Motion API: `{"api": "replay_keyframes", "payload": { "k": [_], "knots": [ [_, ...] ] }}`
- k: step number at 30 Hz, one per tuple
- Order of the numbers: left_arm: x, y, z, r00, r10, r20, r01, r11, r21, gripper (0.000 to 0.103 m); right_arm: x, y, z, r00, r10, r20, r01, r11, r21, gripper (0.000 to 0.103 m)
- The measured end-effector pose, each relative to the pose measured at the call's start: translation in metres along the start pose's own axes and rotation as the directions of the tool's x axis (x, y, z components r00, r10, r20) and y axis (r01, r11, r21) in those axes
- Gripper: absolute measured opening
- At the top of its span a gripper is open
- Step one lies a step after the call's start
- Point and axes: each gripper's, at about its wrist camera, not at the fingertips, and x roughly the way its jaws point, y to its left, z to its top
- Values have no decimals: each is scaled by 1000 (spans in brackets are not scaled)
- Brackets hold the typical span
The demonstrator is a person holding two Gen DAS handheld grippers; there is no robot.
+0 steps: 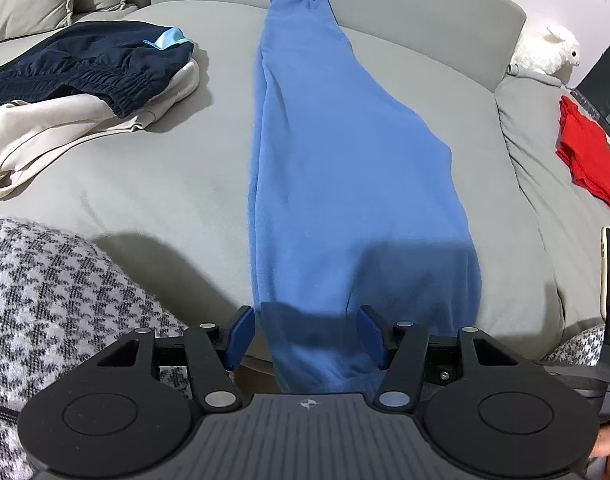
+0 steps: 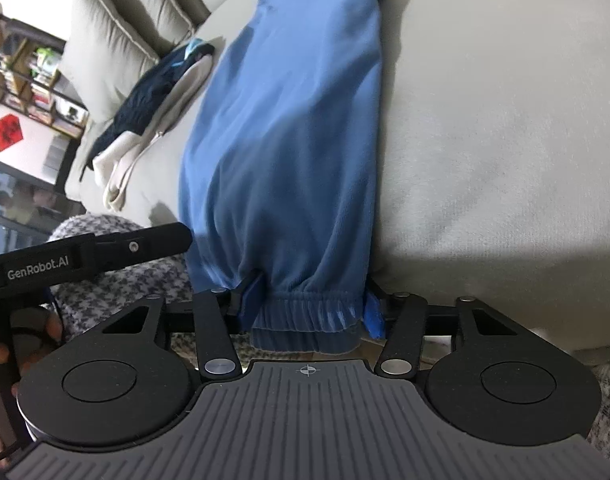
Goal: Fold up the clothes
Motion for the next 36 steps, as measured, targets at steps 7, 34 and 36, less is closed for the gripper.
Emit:
{"api": "replay_keyframes", "payload": {
  "k": [7,34,36],
  "knots": [
    [-18,9,4,996,20,84,-15,999,-51,55,-14,16,5,1000,-22,-14,22,1000,-17,17],
    [2,76,158,939,61,338,-36,996,-81,61,3,81,276,966,156,204,-165,986,28,77],
    [24,71,163,946,19,323,-5,999,-44,61,-6,74,262,965,135,223,-135,991,-16,80]
  ]
}}
